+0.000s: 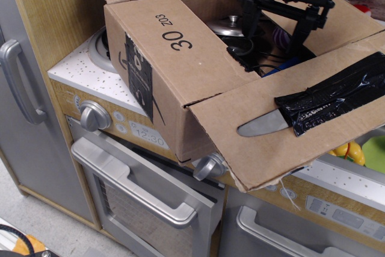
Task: Open large4fbox flaps
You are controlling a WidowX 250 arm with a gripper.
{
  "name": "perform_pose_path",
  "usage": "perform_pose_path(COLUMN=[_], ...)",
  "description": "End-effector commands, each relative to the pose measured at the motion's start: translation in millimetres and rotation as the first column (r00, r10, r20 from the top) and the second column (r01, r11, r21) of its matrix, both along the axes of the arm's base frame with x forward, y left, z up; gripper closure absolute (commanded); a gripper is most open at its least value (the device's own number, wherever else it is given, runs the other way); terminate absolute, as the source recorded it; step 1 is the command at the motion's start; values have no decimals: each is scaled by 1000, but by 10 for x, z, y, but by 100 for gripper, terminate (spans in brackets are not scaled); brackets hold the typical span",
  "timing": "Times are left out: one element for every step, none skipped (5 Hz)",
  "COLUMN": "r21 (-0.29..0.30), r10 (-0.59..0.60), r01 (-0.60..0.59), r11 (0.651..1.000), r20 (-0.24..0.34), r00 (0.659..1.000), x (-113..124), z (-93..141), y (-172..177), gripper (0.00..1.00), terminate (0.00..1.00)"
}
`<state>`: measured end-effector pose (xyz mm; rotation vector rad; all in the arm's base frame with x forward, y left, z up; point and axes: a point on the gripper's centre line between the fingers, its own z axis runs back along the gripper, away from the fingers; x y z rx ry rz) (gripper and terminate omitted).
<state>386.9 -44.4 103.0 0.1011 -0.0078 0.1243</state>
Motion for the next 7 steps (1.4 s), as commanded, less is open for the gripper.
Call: perform_pose_path(r21=[-22, -39, -64, -63, -26, 44, 116], r10=[-16, -35, -63, -94, -110, -110, -106], r01=[16, 35, 62, 91, 108, 122, 142], r11=[1000, 999, 996, 994, 994, 992, 983], r20=[7, 1, -3, -43, -125, -210, -278], r00=[1000, 999, 998, 995, 986, 971, 955], x=[-77, -128, -127, -157, -181, -215, -284], z=[173, 81, 2, -44, 32, 143, 346], y=[79, 88, 96, 110, 103, 96, 161], gripper=[0, 0, 0, 0, 0, 0, 0], terminate=[0, 0, 0, 0, 0, 0, 0])
